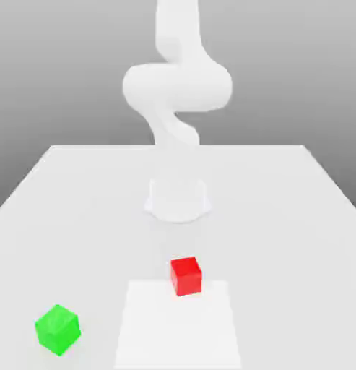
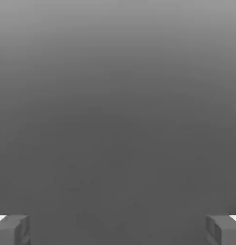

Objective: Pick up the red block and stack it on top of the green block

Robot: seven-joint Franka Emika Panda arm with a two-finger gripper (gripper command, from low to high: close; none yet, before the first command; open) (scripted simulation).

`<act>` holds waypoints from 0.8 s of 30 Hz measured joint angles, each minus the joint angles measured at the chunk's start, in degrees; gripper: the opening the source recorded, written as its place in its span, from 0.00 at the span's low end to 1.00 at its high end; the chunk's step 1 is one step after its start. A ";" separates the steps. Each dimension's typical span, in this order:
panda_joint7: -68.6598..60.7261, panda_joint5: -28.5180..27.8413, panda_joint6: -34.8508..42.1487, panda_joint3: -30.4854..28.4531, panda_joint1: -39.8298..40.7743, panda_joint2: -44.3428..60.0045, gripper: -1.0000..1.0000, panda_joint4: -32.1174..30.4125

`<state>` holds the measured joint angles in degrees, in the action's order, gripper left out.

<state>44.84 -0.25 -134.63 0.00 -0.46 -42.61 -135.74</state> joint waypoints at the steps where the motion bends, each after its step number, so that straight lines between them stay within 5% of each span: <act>1: -0.49 -0.12 -1.39 -0.02 -0.22 1.61 0.50 -1.91; 17: -10.05 -0.65 -26.48 -1.61 -3.69 31.73 0.50 -32.97; 24: -11.84 0.71 -41.54 -0.48 -3.14 49.88 0.50 -33.12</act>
<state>33.00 0.46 -176.17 -0.48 -3.60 7.28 -168.86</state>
